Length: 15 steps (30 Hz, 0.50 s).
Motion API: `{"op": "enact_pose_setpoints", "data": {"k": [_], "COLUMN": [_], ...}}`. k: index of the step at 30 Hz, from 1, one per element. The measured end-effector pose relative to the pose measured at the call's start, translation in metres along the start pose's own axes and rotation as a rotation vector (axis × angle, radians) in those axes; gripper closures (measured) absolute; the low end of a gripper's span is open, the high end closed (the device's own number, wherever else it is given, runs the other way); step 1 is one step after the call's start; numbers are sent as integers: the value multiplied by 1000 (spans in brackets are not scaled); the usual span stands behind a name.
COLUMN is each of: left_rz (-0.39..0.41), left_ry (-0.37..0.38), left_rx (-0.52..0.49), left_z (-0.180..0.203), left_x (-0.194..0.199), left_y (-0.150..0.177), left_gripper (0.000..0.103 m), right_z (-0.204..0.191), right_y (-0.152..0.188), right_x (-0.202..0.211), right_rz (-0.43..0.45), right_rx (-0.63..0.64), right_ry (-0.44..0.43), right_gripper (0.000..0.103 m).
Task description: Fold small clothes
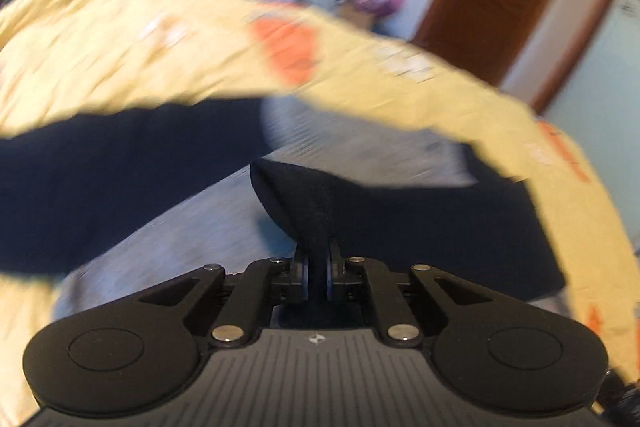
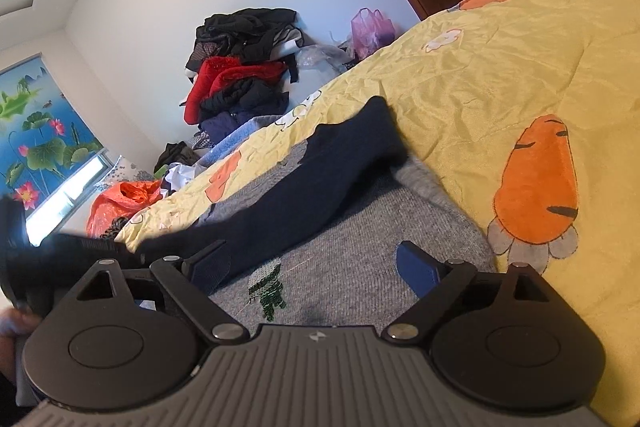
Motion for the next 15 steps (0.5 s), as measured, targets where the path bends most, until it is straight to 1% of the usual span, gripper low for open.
{"op": "enact_pose_setpoints", "data": {"k": [1, 3, 5, 6, 8, 10, 11, 12, 13, 14, 15], "left_rz": [-15, 9, 25, 48, 143, 248, 272, 269, 248, 235, 230], "left_ry": [-6, 11, -8, -14, -30, 29, 54, 70, 71, 59, 54], "left_rx": [13, 26, 33, 25, 2, -2, -4, -7, -11, -5, 4], "left_z": [-8, -15, -13, -11, -5, 3, 8, 12, 17, 19, 21], "left_x": [-4, 0, 6, 14, 35, 51, 52, 49, 39, 30, 20], "left_y": [5, 8, 7, 5, 1, -3, -5, -5, -7, -7, -6], "left_gripper": [96, 93, 93, 92, 92, 85, 69, 38, 23, 13, 13], "right_z": [-1, -1, -3, -5, -14, -21, -24, -27, -29, -33, -36], "right_y": [0, 1, 1, 0, -6, -24, -34, -43, -50, -54, -57], "right_x": [0, 0, -1, -2, -4, -9, -16, -27, -44, -63, -81], "right_rz": [-1, -3, -12, -21, -32, 9, 27, 29, 9, -19, -37], "right_rx": [3, 12, 29, 46, 99, 145, 155, 164, 185, 219, 254], "right_ry": [1, 4, 7, 11, 4, -18, -17, -3, 18, 35, 43], "right_gripper": [12, 12, 11, 12, 11, 11, 11, 11, 11, 13, 12]}}
Point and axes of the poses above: each gripper's, at about its wrist camera, not at the fingertips, and x roughly against the way its jaws point, z to its right, y to its underside, the point moved 4 cm from there along -x, roughly the way its jaws point, and after that the axes turned 15 degrees about z, right-handed, at the moved point
